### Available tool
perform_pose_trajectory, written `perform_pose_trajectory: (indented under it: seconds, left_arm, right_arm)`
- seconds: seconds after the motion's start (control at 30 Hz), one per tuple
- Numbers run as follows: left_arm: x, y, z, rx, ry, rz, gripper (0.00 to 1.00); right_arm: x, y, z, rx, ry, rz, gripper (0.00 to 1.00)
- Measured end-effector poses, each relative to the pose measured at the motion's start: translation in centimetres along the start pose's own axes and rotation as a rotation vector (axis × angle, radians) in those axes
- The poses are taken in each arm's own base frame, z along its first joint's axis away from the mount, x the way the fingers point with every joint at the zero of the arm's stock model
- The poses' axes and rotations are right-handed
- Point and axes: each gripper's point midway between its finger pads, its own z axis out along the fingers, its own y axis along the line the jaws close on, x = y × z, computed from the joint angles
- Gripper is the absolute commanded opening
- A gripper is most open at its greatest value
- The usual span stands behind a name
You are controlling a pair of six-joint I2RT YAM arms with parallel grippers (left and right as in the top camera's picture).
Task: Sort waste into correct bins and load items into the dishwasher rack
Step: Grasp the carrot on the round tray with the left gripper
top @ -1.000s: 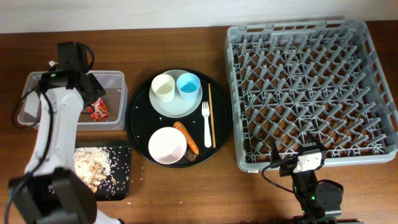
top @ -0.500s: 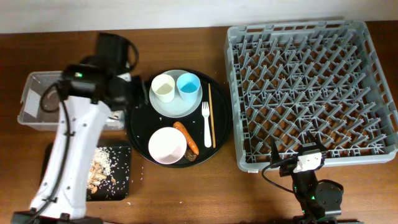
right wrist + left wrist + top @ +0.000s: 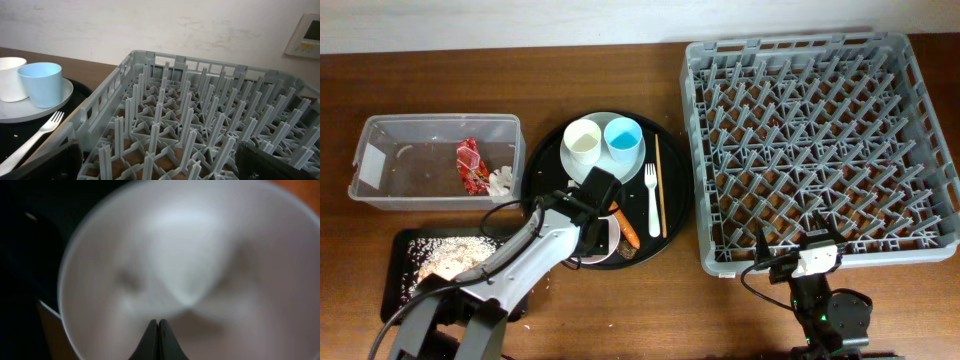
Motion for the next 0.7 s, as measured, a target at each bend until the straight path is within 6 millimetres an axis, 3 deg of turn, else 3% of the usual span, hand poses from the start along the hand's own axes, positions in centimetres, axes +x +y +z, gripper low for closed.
perform_pose_trajectory:
  seconds: [0.1, 0.3, 0.5, 0.6, 0.7]
  left_arm:
    - [-0.3, 1.3, 0.9, -0.066, -0.049, -0.034, 0.00]
    - [-2.3, 2.9, 0.6, -0.163, -0.155, -0.086, 0.01]
    - [-4.3, 5.8, 0.8, -0.188, -0.204, -0.216, 0.02]
    - [-4.5, 6.1, 0.5, -0.198, -0.199, -0.214, 0.25]
    - [-5.4, 6.3, -2.4, -0.212, -0.177, -0.196, 0.33]
  right_arm:
    - [0.0, 0.0, 0.0, 0.000, 0.000, 0.000, 0.99]
    - [0.0, 0.0, 0.0, 0.000, 0.000, 0.000, 0.99]
    - [0.0, 0.0, 0.0, 0.000, 0.000, 0.000, 0.99]
    - [0.0, 0.0, 0.0, 0.000, 0.000, 0.000, 0.99]
    - [0.0, 0.0, 0.0, 0.000, 0.000, 0.000, 0.99]
